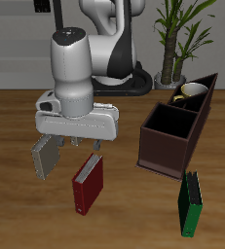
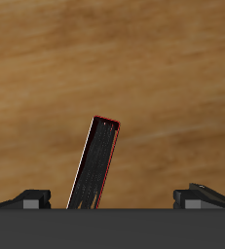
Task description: Place the white-yellow mug into the left desk caddy's left compartment and place the red book into the left desk caddy's front compartment
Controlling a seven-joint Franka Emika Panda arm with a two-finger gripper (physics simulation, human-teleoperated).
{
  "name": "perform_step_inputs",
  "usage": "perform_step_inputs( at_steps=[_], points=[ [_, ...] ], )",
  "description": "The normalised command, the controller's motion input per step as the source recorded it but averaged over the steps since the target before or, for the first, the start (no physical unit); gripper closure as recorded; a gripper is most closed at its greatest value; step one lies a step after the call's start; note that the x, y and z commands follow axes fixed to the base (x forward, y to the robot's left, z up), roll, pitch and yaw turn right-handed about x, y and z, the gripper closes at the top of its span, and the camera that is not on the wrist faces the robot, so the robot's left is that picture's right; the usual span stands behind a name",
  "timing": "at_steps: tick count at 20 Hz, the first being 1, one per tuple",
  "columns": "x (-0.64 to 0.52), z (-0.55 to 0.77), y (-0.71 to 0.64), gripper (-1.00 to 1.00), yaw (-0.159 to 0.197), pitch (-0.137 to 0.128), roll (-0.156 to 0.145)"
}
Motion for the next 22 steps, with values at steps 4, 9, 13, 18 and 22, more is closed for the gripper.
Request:
perform_step_inputs(
  at_steps=[4,9,13,18,22],
  points=[
    [0.30,-0.37,0.19,-1.00,-0.006,0.041,0.021],
    [0.08,-0.15,0.04,-1.00,-0.010,0.008,0.000],
    [-0.02,-0.17,-0.05,-1.00,-0.053,0.004,-0.010],
    [-0.04,-0.37,-0.15,-1.00,0.017,0.037,-0.026],
    [0.05,-0.43,0.08,-1.00,0.037,0.046,0.015]
  ],
)
